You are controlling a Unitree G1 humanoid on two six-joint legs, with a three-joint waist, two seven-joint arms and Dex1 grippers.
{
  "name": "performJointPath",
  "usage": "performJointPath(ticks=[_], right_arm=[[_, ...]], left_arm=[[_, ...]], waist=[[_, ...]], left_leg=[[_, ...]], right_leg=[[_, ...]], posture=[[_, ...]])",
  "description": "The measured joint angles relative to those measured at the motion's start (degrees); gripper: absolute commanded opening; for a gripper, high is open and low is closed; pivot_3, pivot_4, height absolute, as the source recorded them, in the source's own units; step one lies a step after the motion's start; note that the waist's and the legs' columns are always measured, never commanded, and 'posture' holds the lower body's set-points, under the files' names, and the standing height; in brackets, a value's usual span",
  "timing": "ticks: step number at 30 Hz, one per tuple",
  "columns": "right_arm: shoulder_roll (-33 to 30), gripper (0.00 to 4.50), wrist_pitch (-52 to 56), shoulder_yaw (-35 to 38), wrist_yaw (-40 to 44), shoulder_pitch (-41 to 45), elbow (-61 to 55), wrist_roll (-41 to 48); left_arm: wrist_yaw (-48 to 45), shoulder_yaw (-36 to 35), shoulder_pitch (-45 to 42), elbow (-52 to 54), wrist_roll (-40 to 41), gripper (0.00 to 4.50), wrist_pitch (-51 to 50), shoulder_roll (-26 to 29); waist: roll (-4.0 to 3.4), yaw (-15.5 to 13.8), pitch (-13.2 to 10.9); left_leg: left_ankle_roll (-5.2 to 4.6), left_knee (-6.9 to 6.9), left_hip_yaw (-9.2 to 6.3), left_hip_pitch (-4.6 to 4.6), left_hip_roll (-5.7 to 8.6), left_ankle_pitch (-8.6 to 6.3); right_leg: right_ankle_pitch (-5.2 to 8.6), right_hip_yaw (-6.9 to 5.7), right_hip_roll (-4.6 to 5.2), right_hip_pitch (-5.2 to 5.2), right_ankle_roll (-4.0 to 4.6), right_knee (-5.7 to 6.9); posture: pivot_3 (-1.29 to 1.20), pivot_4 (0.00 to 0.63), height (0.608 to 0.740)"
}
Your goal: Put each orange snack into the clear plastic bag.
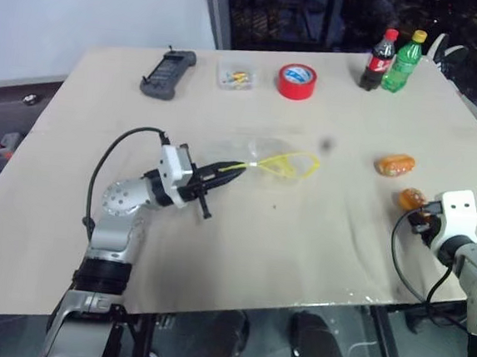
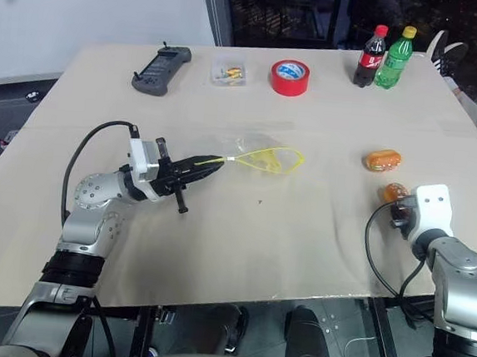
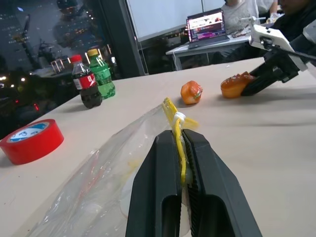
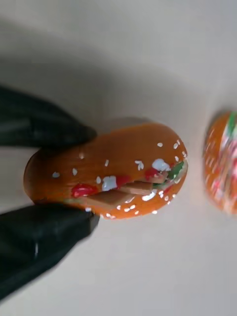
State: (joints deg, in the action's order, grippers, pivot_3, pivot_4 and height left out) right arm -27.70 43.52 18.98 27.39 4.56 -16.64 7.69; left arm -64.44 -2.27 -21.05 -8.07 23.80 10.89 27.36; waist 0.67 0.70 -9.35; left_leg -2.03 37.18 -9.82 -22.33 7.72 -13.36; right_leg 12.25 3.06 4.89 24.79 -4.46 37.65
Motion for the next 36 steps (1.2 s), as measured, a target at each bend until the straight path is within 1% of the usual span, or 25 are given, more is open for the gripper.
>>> performJointPath(ticks=[3,5,9,13,18,21,24,28,29,30,31,34,35,36], right_arm=[[0.0,1.11,-1.0,-0.6,4.0,-1.0,-5.6,5.4],[0.8,1.11,0.8,-4.3,6.6,-0.1,-12.3,10.9],[2.6,1.11,4.1,-11.4,5.7,5.6,-14.7,13.4],[3.6,1.11,6.4,-20.2,3.5,14.4,-10.9,11.9],[2.9,1.11,6.1,-27.5,4.0,18.8,-4.0,9.1],[2.9,1.11,5.8,-29.6,4.8,20.9,-2.2,8.7],[3.4,1.11,5.1,-30.2,5.4,22.4,-1.2,8.7],[8.2,1.11,4.7,-30.5,4.5,25.8,5.6,8.5],[9.5,1.37,3.1,-31.7,4.3,27.2,8.8,7.7],[9.8,1.68,2.6,-32.1,4.2,27.5,9.6,7.2],[11.1,1.97,0.3,-33.7,3.4,29.1,13.0,5.1],[13.2,3.30,-5.1,-35.8,0.8,31.0,19.6,0.8],[14.0,3.82,-6.9,-36.3,0.3,31.0,20.3,0.1],[14.1,4.23,-7.7,-36.3,0.0,30.9,20.1,-0.2]], left_arm=[[-0.3,-0.1,0.0,-0.4,0.0,0.00,0.4,0.0],[-0.6,-0.2,0.1,-0.7,0.1,0.00,1.0,-0.1],[-1.2,-0.1,0.6,-0.6,0.1,0.00,1.6,-0.2],[-2.1,0.5,1.9,0.9,0.2,0.00,1.7,-0.2],[-4.2,0.9,4.8,3.4,0.2,0.00,2.2,0.6],[-4.8,1.0,6.1,4.2,0.1,0.00,2.5,1.0],[-5.5,1.2,6.8,5.1,-0.1,0.00,2.6,1.6],[-6.8,1.8,8.9,6.0,-0.1,0.00,3.2,2.8],[-7.0,2.3,9.4,6.6,-0.1,0.00,3.3,2.8],[-7.0,2.4,9.5,6.7,-0.1,0.00,3.3,2.8],[-6.8,2.4,9.7,6.8,-0.1,0.00,3.3,2.8],[-5.7,2.4,9.6,7.1,-0.2,0.00,3.2,2.5],[-4.9,2.4,9.6,7.0,-0.5,0.00,2.7,2.4],[-4.4,2.4,9.6,7.0,-0.6,0.00,2.5,2.3]], waist=[[-0.02,0.1,0.0],[-0.01,0.2,0.0],[-0.01,0.0,0.0],[0.00,0.0,0.0],[0.00,-0.1,0.0],[-0.01,0.0,0.0],[-0.01,0.0,0.0],[-0.03,0.3,0.0],[-0.03,0.2,0.0],[-0.02,0.2,0.0],[-0.03,0.2,0.0],[-0.03,0.1,0.0],[-0.03,0.1,0.0],[-0.03,0.1,0.0]], left_leg=[[0.00,-0.01,0.00,0.00,0.00,0.00],[0.00,-0.01,-0.02,0.01,-0.07,0.00],[0.00,0.01,-0.02,0.00,-0.05,0.00],[0.00,0.00,-0.06,-0.02,-0.03,0.00],[0.06,-0.08,-0.14,-0.13,-0.02,0.03],[0.07,-0.11,-0.15,-0.14,-0.02,0.03],[0.02,-0.13,-0.18,-0.13,-0.03,0.00],[0.02,-0.20,-0.15,-0.10,-0.05,0.00],[0.02,-0.22,-0.15,-0.10,-0.05,0.00],[0.03,-0.22,-0.15,-0.10,-0.05,0.01],[0.05,-0.23,-0.14,-0.10,-0.04,0.02],[0.20,-0.23,-0.14,-0.10,-0.03,0.11],[0.21,-0.23,-0.14,-0.12,-0.03,0.11],[0.21,-0.24,-0.13,-0.19,-0.03,0.12]], right_leg=[[0.00,0.01,0.00,0.00,-0.01,-0.01],[0.01,-0.01,0.00,0.00,-0.01,-0.03],[0.00,-0.03,0.00,-0.03,-0.01,-0.06],[0.00,-0.07,0.00,-0.02,0.00,-0.10],[-0.01,-0.17,-0.01,0.00,0.02,-0.33],[-0.01,-0.17,-0.01,0.01,0.01,-0.37],[-0.01,-0.20,-0.01,0.00,0.01,-0.38],[-0.01,-0.15,-0.02,0.02,0.02,-0.37],[-0.01,-0.15,-0.02,0.03,0.02,-0.38],[-0.01,-0.17,-0.06,0.03,0.02,-0.38],[-0.01,-0.15,-0.18,0.04,0.02,-0.38],[-0.01,-0.15,-0.20,0.05,0.03,-0.39],[-0.02,-0.15,-0.20,0.06,0.03,-0.39],[-0.02,-0.12,-0.20,0.14,0.03,-0.39]], posture=[[0.00,0.150,0.740],[0.00,0.150,0.740],[0.00,0.150,0.740],[0.00,0.150,0.740],[0.00,0.150,0.740],[0.00,0.150,0.740],[0.00,0.150,0.740],[0.00,0.150,0.740],[0.00,0.150,0.740],[0.00,0.150,0.740],[0.00,0.150,0.740],[0.00,0.150,0.740],[0.00,0.150,0.740],[0.00,0.150,0.740]])
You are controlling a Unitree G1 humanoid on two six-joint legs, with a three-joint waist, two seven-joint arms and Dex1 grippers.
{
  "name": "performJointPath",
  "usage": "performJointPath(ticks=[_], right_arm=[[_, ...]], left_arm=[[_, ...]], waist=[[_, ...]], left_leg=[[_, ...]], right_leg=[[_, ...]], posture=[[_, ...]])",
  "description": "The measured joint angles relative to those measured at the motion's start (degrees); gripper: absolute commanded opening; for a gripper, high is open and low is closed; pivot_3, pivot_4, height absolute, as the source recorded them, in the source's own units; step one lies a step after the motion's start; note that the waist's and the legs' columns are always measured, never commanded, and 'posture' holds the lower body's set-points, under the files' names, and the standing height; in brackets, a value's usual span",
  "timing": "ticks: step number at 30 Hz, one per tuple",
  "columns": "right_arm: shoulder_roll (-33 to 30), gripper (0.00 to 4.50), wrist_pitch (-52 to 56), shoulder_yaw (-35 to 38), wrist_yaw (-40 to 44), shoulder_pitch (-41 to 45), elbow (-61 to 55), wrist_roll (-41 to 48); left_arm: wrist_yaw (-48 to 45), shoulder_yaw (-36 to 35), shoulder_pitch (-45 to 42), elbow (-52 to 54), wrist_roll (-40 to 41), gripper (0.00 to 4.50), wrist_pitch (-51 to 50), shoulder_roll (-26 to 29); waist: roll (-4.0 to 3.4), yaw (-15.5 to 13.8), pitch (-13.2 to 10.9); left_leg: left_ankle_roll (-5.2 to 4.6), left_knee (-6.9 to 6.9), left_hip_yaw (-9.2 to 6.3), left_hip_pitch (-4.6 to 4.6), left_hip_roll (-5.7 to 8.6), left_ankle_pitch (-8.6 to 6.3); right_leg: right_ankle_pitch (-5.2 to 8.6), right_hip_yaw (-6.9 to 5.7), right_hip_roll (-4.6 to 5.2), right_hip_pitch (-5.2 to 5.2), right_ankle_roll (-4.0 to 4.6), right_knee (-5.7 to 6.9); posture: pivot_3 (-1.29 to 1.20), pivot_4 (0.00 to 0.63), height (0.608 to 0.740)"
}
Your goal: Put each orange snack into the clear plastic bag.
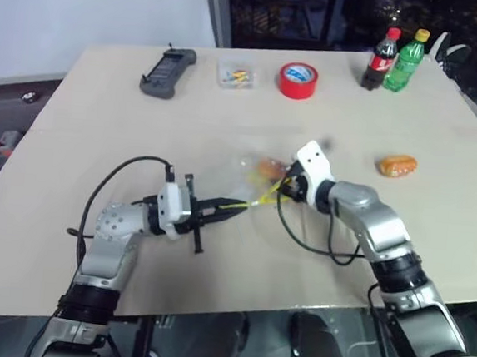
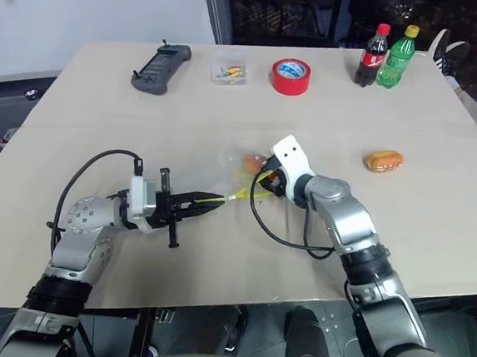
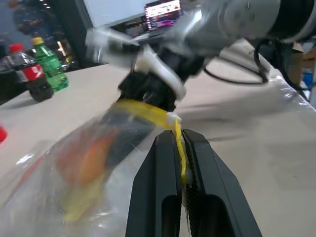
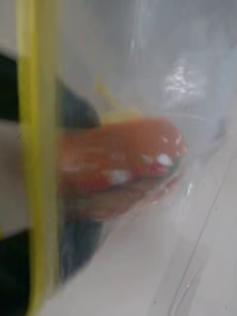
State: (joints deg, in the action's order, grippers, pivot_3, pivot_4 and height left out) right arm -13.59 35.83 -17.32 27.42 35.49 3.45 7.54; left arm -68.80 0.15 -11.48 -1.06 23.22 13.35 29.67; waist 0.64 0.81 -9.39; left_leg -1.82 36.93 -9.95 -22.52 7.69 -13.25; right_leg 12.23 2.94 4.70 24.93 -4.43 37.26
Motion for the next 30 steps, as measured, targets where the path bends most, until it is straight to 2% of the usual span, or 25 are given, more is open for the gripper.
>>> performJointPath(ticks=[4,7,9,10,15,18,20,23,28,30], right_arm=[[-4.4,4.23,-0.1,2.2,1.7,-3.6,-9.2,1.2],[-7.5,4.23,6.7,9.5,6.2,-10.3,-20.2,10.8],[-9.0,4.23,10.5,14.1,8.0,-12.3,-25.6,16.6],[-9.6,4.37,11.4,16.1,8.3,-12.4,-27.3,18.5],[-10.6,4.37,11.1,23.7,3.0,-12.9,-28.6,19.3],[-12.8,4.37,6.7,25.3,-4.1,-12.9,-23.9,11.7],[-17.3,4.37,0.6,22.8,-7.8,-13.4,-16.8,3.4],[-20.6,4.37,-10.8,17.8,-10.7,-13.7,-3.8,-6.9],[-19.3,4.37,-23.2,15.1,-11.0,-10.6,11.5,-11.0],[-19.0,3.85,-27.9,15.2,-11.8,-6.8,19.7,-11.8]], left_arm=[[3.4,-0.2,-1.1,0.0,0.0,0.00,-1.7,-0.9],[6.0,-1.2,-2.8,-0.5,0.0,0.00,-2.9,-1.3],[7.9,-1.7,-4.4,-1.1,-0.1,0.00,-3.2,-1.9],[8.3,-1.7,-4.9,-1.4,-0.3,0.00,-3.3,-2.0],[9.3,-1.6,-5.2,-1.7,-1.4,0.00,-3.3,-2.7],[9.9,-1.2,-5.3,-1.7,-1.8,0.00,-3.3,-3.4],[9.9,-1.0,-5.3,-1.7,-1.8,0.00,-3.3,-3.6],[9.9,-0.6,-5.3,-1.7,-1.8,0.00,-3.3,-3.6],[9.8,0.0,-5.6,-1.7,-1.8,0.00,-3.3,-3.6],[9.8,0.0,-5.6,-1.7,-1.8,0.00,-3.3,-3.6]], waist=[[0.01,-0.5,0.0],[0.00,-0.4,0.0],[0.00,0.1,0.0],[-0.01,0.2,0.0],[-0.01,-0.1,0.0],[0.00,-0.2,0.0],[0.01,-0.3,0.0],[0.00,-0.1,0.0],[-0.01,0.6,0.0],[0.00,0.7,0.0]], left_leg=[[-0.01,0.00,-0.09,-0.15,0.03,-0.01],[-0.02,-0.04,-0.17,-0.22,0.03,-0.02],[-0.06,-0.06,-0.11,-0.20,-0.01,-0.05],[-0.18,-0.09,-0.03,-0.14,-0.04,-0.12],[-0.09,-0.12,-0.02,-0.12,-0.03,-0.06],[-0.02,-0.10,0.04,-0.12,0.07,-0.02],[-0.03,-0.10,0.08,-0.13,0.12,-0.01],[-0.01,-0.11,0.12,-0.12,0.08,0.00],[-0.01,-0.09,0.31,-0.09,-0.05,0.00],[-0.02,-0.07,0.34,0.04,-0.02,-0.01]], right_leg=[[0.00,-0.09,0.03,0.09,0.00,-0.03],[0.00,-0.14,0.03,0.10,0.00,-0.16],[-0.01,-0.08,0.04,0.11,-0.01,-0.16],[-0.01,0.00,0.12,0.10,-0.01,-0.16],[-0.01,-0.06,0.15,0.10,0.00,-0.14],[-0.02,-0.01,0.15,0.09,-0.02,-0.15],[-0.02,0.00,0.16,0.09,-0.03,-0.15],[-0.02,0.04,0.15,0.13,-0.03,-0.12],[-0.04,0.25,0.14,0.20,-0.02,-0.01],[-0.07,0.28,-0.03,0.05,-0.02,-0.02]], posture=[[0.00,0.150,0.740],[0.00,0.150,0.740],[0.00,0.150,0.740],[0.00,0.150,0.740],[0.00,0.150,0.740],[0.00,0.150,0.740],[0.00,0.150,0.740],[0.00,0.150,0.740],[0.00,0.150,0.740],[0.00,0.150,0.740]])
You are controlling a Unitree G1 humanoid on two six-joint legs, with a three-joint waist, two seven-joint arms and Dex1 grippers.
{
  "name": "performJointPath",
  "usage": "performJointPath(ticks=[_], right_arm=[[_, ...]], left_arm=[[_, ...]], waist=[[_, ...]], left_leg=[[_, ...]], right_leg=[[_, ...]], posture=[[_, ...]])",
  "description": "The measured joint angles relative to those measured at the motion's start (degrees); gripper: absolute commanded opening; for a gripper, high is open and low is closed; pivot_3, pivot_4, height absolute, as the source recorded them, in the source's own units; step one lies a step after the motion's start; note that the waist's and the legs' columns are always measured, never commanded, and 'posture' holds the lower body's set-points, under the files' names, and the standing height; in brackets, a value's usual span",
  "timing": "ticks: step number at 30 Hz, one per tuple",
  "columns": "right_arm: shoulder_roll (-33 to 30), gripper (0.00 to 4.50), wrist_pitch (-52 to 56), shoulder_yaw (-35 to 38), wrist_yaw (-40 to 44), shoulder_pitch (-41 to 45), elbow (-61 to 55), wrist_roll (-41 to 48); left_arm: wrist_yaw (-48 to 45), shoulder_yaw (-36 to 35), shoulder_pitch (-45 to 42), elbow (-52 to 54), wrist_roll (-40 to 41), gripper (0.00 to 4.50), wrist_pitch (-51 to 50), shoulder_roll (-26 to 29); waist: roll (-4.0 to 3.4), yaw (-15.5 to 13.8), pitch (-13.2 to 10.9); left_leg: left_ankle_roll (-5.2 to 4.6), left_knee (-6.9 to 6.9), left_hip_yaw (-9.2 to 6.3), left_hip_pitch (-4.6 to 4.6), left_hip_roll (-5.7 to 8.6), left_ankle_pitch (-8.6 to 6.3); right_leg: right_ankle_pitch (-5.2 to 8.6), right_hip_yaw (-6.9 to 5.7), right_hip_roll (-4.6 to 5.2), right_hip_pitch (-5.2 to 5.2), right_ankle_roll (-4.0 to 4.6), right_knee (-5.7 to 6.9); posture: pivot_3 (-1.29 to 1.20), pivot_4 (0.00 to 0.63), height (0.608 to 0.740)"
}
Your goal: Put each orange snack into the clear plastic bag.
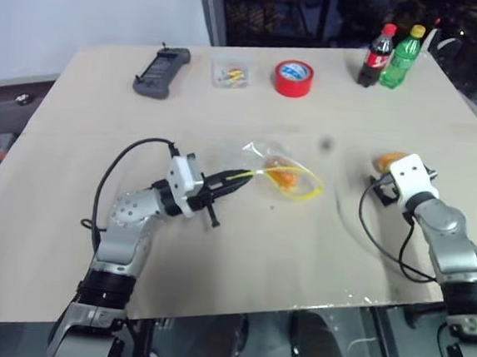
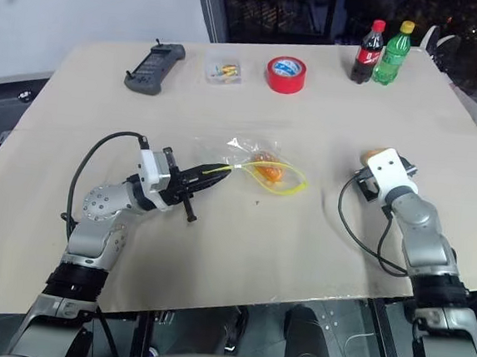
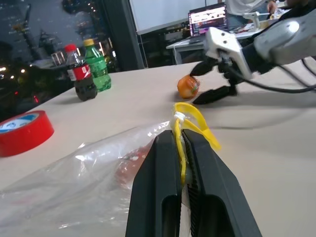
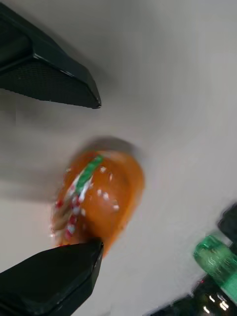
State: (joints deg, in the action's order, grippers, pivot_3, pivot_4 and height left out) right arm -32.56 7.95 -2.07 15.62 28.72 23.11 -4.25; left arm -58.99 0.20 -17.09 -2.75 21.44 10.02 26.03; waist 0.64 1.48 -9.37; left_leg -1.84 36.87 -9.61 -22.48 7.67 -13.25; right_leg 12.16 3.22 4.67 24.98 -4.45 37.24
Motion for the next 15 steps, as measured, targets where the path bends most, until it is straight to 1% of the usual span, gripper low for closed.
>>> performJointPath(ticks=[1,2,7,11,14,15], right_arm=[[0.0,3.59,-2.2,0.4,-0.1,1.0,3.3,-0.2],[0.0,3.10,-3.6,0.5,-0.2,1.3,4.8,-0.3],[0.0,3.10,-10.5,0.0,-0.3,2.6,10.3,-2.9],[0.0,3.10,-14.0,-0.6,-1.7,5.0,15.5,-5.4],[0.0,2.33,-17.0,-1.6,-3.3,7.6,20.9,-7.6],[0.0,1.83,-17.8,-1.6,-3.7,8.2,22.1,-8.2]], left_arm=[[0.0,0.0,0.1,0.0,0.0,0.00,0.0,0.1],[0.0,0.0,0.3,0.0,0.0,0.00,0.0,0.3],[0.1,-0.1,1.7,0.7,0.0,0.00,-0.1,0.9],[0.3,-0.1,1.7,1.6,0.0,0.00,-0.2,0.9],[0.5,-0.1,1.7,1.7,0.0,0.00,-0.3,0.9],[0.5,-0.1,1.8,1.7,0.0,0.00,-0.3,1.0]], waist=[[0.00,-0.2,0.0],[0.01,-0.3,0.0],[0.01,-0.6,0.0],[0.00,-0.5,0.0],[0.01,-0.5,0.0],[0.00,-0.5,0.0]], left_leg=[[-0.01,0.00,-0.07,0.14,-0.01,-0.01],[-0.02,0.00,-0.09,0.22,-0.02,-0.01],[-0.02,-0.02,-0.07,0.29,-0.02,-0.01],[-0.02,-0.04,-0.05,0.43,-0.03,-0.02],[-0.02,-0.05,-0.04,0.56,-0.04,-0.02],[-0.02,-0.05,-0.04,0.56,-0.04,-0.02]], right_leg=[[0.00,-0.06,-0.04,-0.21,0.00,-0.09],[0.00,-0.07,-0.05,-0.28,0.00,-0.11],[0.00,-0.03,-0.06,-0.34,0.00,-0.12],[0.00,-0.01,-0.08,-0.48,0.00,-0.12],[0.00,0.00,-0.10,-0.60,0.00,-0.13],[0.00,0.00,-0.10,-0.60,0.00,-0.13]], posture=[[0.00,0.150,0.740],[0.00,0.150,0.740],[0.00,0.150,0.740],[0.00,0.150,0.740],[0.00,0.150,0.740],[0.00,0.150,0.740]])
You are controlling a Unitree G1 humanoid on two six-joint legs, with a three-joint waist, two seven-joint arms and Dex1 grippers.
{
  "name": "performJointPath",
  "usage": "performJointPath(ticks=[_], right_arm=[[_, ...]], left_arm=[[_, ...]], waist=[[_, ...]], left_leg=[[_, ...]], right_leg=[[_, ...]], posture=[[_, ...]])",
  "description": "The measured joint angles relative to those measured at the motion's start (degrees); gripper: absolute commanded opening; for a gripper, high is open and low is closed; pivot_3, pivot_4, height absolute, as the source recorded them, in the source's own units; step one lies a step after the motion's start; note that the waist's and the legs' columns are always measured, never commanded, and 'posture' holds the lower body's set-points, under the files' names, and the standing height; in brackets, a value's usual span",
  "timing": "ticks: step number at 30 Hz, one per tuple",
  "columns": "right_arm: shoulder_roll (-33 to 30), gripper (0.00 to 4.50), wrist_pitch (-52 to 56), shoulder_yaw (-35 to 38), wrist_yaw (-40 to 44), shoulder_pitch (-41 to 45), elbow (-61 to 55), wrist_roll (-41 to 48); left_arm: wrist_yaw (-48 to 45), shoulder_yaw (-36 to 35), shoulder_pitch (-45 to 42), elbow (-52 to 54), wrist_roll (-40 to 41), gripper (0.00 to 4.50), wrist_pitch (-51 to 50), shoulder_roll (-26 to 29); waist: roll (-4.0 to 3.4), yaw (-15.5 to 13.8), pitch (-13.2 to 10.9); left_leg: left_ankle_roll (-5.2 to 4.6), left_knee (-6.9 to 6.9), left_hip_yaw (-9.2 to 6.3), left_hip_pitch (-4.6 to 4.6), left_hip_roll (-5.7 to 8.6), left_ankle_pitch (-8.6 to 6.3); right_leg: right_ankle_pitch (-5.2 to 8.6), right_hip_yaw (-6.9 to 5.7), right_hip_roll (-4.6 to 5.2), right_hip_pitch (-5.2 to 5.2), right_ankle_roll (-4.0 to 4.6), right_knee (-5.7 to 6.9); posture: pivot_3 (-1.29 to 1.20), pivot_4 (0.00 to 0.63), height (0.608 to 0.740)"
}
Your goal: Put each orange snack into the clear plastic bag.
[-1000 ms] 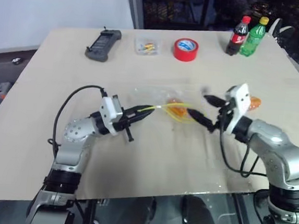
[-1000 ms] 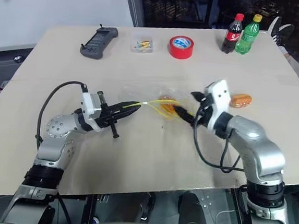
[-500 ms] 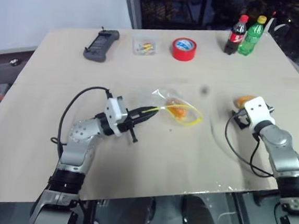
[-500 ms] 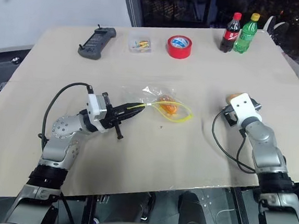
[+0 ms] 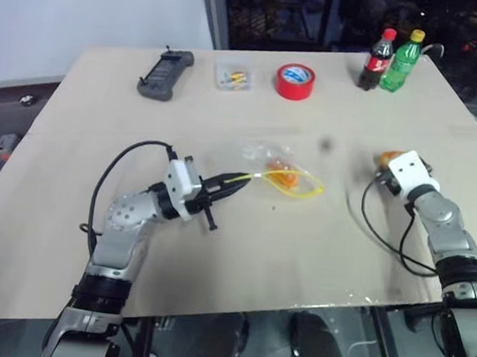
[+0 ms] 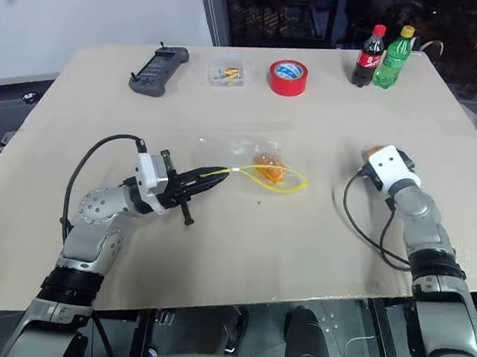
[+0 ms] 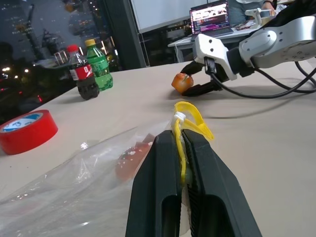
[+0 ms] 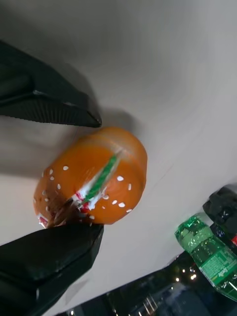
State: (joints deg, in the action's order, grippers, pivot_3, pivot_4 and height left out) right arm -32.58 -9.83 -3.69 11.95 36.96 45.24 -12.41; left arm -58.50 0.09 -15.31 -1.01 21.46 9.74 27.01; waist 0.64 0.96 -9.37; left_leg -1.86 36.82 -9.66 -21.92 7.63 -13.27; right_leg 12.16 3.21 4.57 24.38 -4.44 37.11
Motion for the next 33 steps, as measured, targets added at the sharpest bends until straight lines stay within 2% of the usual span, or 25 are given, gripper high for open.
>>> performJointPath(ticks=[2,4,6,7,10,12,13,14,18,25,33], right_arm=[[-0.2,0.69,-1.6,-0.3,-0.2,0.6,1.4,-0.8],[-0.5,0.13,-2.2,-0.3,-0.1,0.6,1.6,-1.1],[-0.8,0.05,-2.7,-0.3,0.2,0.4,1.3,-1.2],[-1.6,0.05,-2.9,-0.1,2.0,-1.5,-2.5,-0.4],[-2.9,0.05,1.6,1.6,12.3,-10.9,-23.4,8.6],[-4.2,0.05,12.8,2.7,20.1,-17.6,-42.8,20.4],[-4.9,0.05,16.1,2.7,21.7,-19.1,-48.0,23.7],[-6.0,0.05,23.3,3.0,24.2,-21.7,-58.2,31.0],[-3.7,0.05,35.9,2.3,24.6,-22.4,-74.2,43.3],[2.4,0.05,39.8,-2.0,22.7,-21.7,-74.4,44.1],[8.2,0.05,34.5,-7.6,22.2,-18.7,-64.3,33.8]], left_arm=[[0.1,0.0,0.2,0.1,0.0,0.00,0.0,0.1],[0.3,0.0,0.4,0.1,0.0,0.00,-0.1,0.1],[0.7,0.0,0.5,0.2,0.0,0.00,-0.3,0.1],[1.5,-0.2,0.7,0.5,0.1,0.00,-0.9,0.0],[3.7,-1.2,1.0,0.9,0.6,0.00,-2.8,-0.4],[4.6,-1.8,0.8,1.2,0.9,0.00,-3.6,-0.6],[4.8,-1.8,0.8,1.4,1.1,0.00,-3.7,-0.7],[4.8,-1.8,0.8,1.6,1.3,0.00,-3.8,-0.7],[4.5,-1.8,0.9,2.0,2.2,0.00,-4.3,-1.1],[3.8,-1.8,1.1,3.2,3.2,0.00,-5.1,-1.0],[3.2,-1.9,3.6,8.5,4.8,0.00,-6.5,-0.3]], waist=[[0.00,0.0,0.0],[0.00,0.1,0.0],[0.00,0.1,0.0],[-0.01,0.0,0.0],[-0.03,-0.1,0.0],[-0.04,0.0,0.0],[-0.06,-0.1,0.0],[-0.06,-0.1,0.0],[-0.01,-0.3,0.0],[-0.02,-0.6,0.0],[-0.02,-0.3,0.0]], left_leg=[[0.00,0.00,0.01,0.00,0.00,0.00],[0.01,0.00,0.01,-0.01,0.00,0.00],[0.00,0.00,0.01,-0.01,0.00,0.00],[0.00,-0.03,-0.02,-0.03,-0.02,0.00],[0.00,-0.15,-0.09,-0.10,-0.04,-0.01],[0.00,-0.17,-0.11,-0.19,-0.07,-0.01],[-0.08,-0.18,-0.14,-0.23,-0.07,-0.06],[-0.16,-0.19,-0.16,-0.23,-0.08,-0.11],[-0.23,-0.20,-0.18,-0.21,-0.09,-0.16],[-0.22,-0.18,-0.17,-0.22,-0.08,-0.15],[-0.09,-0.22,-0.14,-0.21,-0.07,-0.08]], right_leg=[[0.00,0.01,0.00,0.00,0.00,-0.01],[0.00,0.02,0.00,0.00,0.00,-0.02],[0.00,0.03,0.00,0.01,0.00,-0.02],[0.00,0.01,-0.01,0.03,0.00,-0.03],[0.01,-0.02,0.00,0.11,-0.01,-0.08],[0.01,-0.03,-0.01,0.20,-0.01,-0.14],[0.01,-0.05,0.01,0.21,-0.01,-0.17],[0.01,-0.07,0.01,0.21,-0.01,-0.21],[0.01,-0.14,0.02,0.14,-0.02,-0.29],[0.00,-0.16,0.02,0.15,-0.01,-0.29],[0.00,-0.14,0.01,0.17,-0.01,-0.29]], posture=[[0.00,0.150,0.740],[0.00,0.150,0.740],[0.00,0.150,0.740],[0.00,0.150,0.740],[0.00,0.150,0.740],[0.00,0.150,0.740],[0.00,0.150,0.740],[0.00,0.150,0.740],[0.00,0.150,0.740],[0.00,0.150,0.740],[0.00,0.150,0.740]])
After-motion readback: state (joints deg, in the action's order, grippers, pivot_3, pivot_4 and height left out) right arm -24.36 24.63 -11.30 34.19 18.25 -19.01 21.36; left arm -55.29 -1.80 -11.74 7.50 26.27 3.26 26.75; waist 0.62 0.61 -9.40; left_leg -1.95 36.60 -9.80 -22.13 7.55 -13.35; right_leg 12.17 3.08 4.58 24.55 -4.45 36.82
